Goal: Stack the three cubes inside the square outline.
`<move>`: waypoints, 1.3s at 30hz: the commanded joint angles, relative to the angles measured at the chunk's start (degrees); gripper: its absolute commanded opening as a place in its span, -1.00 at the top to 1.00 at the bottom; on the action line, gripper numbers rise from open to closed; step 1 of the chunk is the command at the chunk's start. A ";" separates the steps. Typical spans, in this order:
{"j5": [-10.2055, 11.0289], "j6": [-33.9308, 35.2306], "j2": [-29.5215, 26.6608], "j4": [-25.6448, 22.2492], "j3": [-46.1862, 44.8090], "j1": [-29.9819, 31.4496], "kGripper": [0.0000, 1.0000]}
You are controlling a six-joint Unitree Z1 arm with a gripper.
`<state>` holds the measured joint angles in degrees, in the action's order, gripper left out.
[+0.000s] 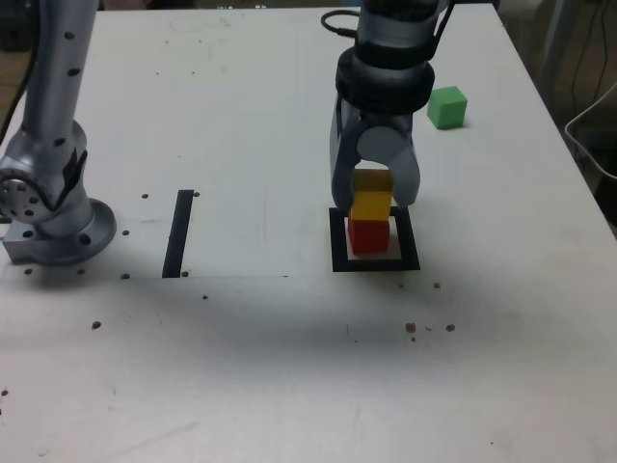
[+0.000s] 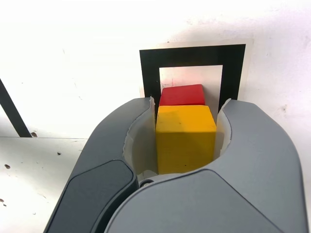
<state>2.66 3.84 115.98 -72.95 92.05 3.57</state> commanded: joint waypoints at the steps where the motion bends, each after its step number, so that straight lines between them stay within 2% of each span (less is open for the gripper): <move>1: -0.08 0.10 0.17 -0.32 -0.07 0.12 0.15; 4: -0.16 -0.05 0.28 -0.34 -0.07 0.12 -0.16; 8: -0.16 -0.40 0.53 -0.34 -0.13 0.12 -0.71; 11: -0.16 -0.50 0.69 -0.56 -0.19 0.12 -0.96; 21: -0.51 -0.59 0.58 -1.30 0.24 0.13 -0.99; 27: 1.11 -1.44 -0.66 -4.23 3.04 -0.02 -0.99; 30: 1.38 -3.95 -0.88 -6.18 5.86 -0.99 -0.99; 39: 0.31 -15.65 2.19 -11.82 13.45 -7.49 -0.99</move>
<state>2.99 -11.31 117.54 -84.17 104.68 -3.39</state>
